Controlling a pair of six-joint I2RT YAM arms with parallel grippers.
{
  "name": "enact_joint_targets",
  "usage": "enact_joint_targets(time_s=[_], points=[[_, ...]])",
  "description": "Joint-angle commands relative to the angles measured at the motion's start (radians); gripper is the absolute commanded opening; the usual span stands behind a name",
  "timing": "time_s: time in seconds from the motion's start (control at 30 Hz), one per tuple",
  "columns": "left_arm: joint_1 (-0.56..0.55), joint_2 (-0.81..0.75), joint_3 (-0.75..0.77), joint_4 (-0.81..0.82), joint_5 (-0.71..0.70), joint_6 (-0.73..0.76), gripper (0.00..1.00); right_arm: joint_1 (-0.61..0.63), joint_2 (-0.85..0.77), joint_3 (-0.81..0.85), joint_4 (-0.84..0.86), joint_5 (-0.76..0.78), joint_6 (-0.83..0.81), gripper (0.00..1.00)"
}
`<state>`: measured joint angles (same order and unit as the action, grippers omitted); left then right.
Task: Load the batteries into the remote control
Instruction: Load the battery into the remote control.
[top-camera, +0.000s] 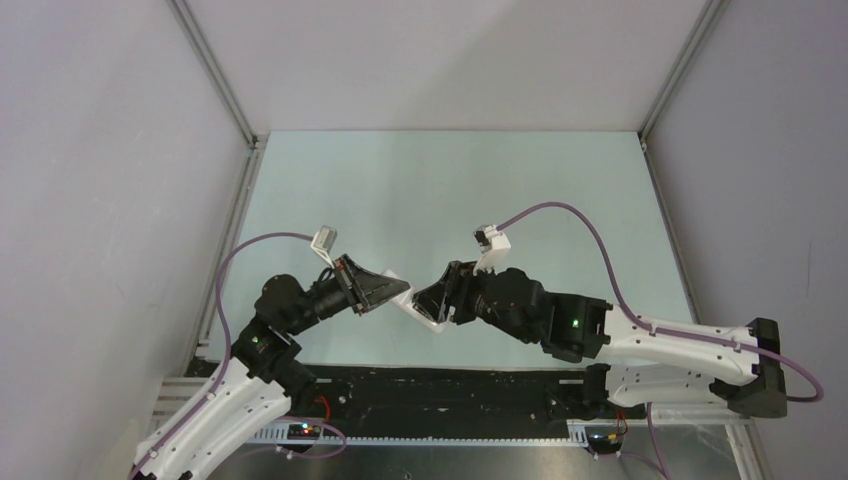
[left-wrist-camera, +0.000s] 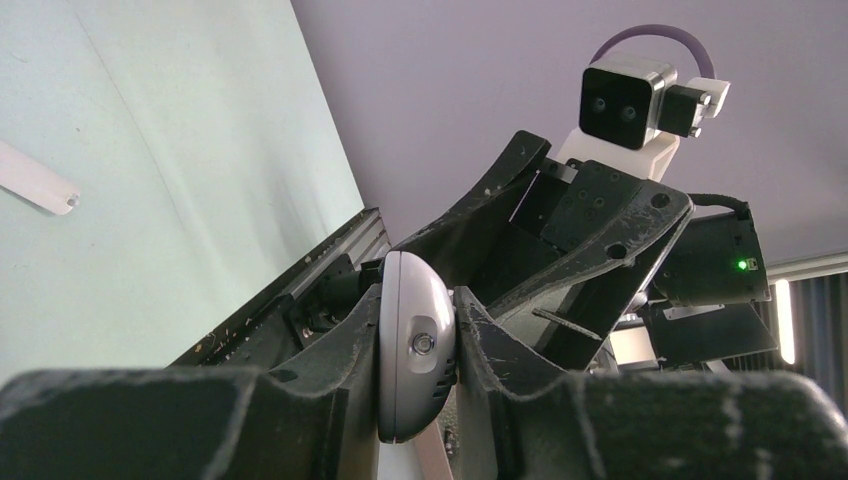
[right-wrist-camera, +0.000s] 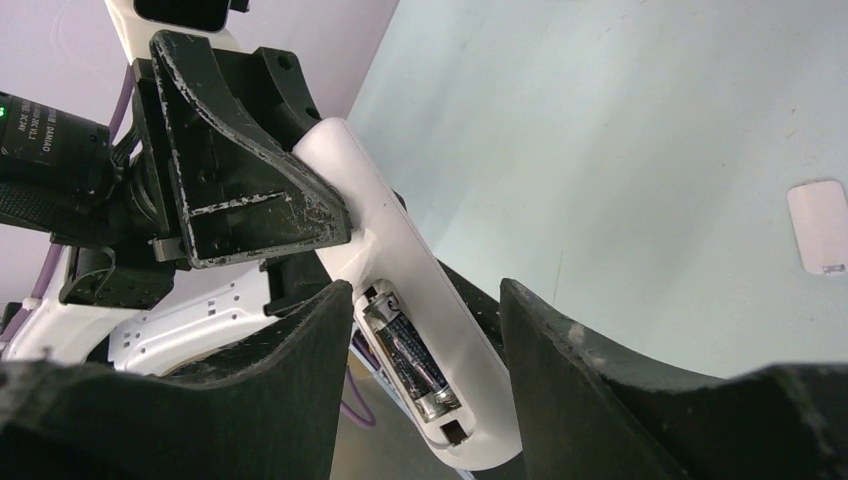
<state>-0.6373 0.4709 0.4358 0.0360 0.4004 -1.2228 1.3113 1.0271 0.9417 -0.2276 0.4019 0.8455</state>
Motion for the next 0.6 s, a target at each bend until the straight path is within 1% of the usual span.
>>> enact_joint_targets(time_s=[0.0, 0.57], points=[[-0.005, -0.001, 0.009, 0.045, 0.017, 0.006, 0.02, -0.003, 0.012, 0.035, 0.045, 0.005, 0.033, 0.59], [-0.004, -0.009, 0.006, 0.045, 0.013, 0.006, 0.03, -0.011, 0.019, 0.035, 0.032, -0.002, 0.041, 0.48]])
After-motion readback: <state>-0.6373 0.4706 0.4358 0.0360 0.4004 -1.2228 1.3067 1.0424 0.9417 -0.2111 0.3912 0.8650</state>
